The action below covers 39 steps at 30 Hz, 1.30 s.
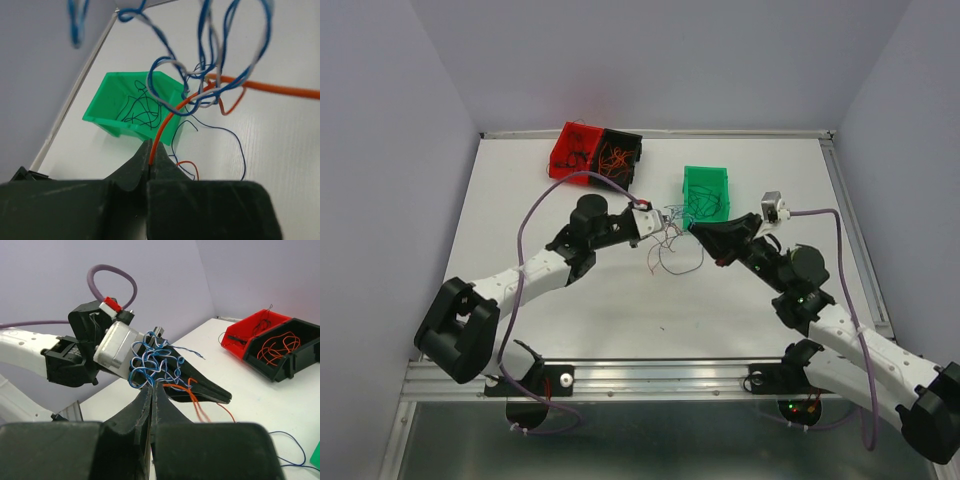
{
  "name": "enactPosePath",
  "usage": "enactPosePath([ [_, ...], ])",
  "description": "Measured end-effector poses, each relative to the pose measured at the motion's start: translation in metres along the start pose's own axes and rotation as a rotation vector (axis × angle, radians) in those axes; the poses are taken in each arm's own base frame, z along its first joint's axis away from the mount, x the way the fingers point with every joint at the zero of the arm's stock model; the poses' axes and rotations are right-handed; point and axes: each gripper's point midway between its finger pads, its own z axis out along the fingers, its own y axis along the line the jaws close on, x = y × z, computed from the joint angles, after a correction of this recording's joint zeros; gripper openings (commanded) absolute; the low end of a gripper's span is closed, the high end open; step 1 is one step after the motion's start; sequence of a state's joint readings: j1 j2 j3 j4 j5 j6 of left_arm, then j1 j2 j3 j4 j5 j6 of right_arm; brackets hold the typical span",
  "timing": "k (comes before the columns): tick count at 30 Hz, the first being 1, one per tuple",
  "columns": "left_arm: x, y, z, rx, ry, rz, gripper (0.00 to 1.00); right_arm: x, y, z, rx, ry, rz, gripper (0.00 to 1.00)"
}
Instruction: Untangle the cables
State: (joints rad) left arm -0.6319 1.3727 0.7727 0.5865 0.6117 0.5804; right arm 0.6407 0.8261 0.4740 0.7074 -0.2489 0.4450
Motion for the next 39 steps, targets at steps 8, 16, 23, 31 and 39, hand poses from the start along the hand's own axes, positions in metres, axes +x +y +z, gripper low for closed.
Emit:
enactPosePath([
  [8,0.047,0.071,-0.023,-0.234,0.13,-0.218,0.0,-0.031,0.015,-0.011,-0.024,-0.092,-0.022,0.01],
  [16,0.101,0.155,-0.089,-0.553,0.234,-0.411,0.0,-0.049,-0.011,-0.032,0.166,-0.157,-0.06,0.01],
  [23,0.075,0.163,-0.105,-0.614,0.211,-0.407,0.0,-0.006,-0.088,-0.028,0.504,-0.016,-0.115,0.01],
  [31,0.001,0.187,-0.13,-0.675,0.133,-0.333,0.0,0.06,-0.161,-0.018,0.741,0.206,-0.156,0.01],
  [39,-0.075,0.22,-0.17,-0.795,0.072,-0.241,0.0,0.062,-0.236,-0.046,0.951,0.227,-0.128,0.01],
])
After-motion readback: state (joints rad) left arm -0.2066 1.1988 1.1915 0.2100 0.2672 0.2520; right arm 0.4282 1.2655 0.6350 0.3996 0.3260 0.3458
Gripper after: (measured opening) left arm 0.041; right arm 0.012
